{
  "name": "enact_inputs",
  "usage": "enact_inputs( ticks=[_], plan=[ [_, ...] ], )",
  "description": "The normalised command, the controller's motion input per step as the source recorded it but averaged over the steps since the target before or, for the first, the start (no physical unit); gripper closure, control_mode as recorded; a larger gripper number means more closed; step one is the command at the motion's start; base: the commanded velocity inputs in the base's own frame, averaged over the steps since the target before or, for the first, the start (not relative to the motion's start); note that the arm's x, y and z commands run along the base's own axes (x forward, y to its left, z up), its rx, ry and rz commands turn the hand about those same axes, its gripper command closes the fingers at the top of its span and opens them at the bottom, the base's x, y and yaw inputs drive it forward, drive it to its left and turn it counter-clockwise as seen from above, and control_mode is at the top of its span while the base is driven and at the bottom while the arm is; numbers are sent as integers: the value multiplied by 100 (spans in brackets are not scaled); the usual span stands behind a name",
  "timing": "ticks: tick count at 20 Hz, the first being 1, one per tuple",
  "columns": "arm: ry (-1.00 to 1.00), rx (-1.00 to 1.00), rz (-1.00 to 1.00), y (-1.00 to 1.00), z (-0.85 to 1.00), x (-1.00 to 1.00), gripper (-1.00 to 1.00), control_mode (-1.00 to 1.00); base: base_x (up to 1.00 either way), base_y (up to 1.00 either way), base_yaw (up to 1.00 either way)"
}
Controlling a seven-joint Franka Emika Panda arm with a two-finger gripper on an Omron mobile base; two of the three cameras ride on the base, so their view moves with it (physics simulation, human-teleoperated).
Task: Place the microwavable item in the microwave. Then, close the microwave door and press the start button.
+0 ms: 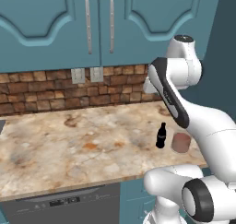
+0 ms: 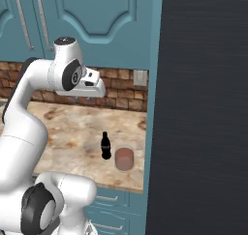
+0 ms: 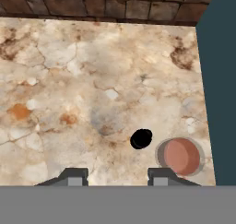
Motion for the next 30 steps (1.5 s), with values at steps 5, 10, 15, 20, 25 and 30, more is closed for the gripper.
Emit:
enact_inputs(
  ticks=[5,10,15,20,25,30],
  plan=[
    [0,-3,0,8,-18,-1,-100,-100,0,0,0],
    [-5,-1,0,-18,-82,-37,-100,-100,0,0,0],
    [5,0,-3,-66,-64,-60,-100,-100,0,0,0],
    [19,0,0,-76,-42,-29,-100,-100,0,0,0],
    [26,0,17,-24,-57,39,-100,-100,0,0,0],
    [4,0,25,-19,-52,32,-100,-100,0,0,0]
  ],
)
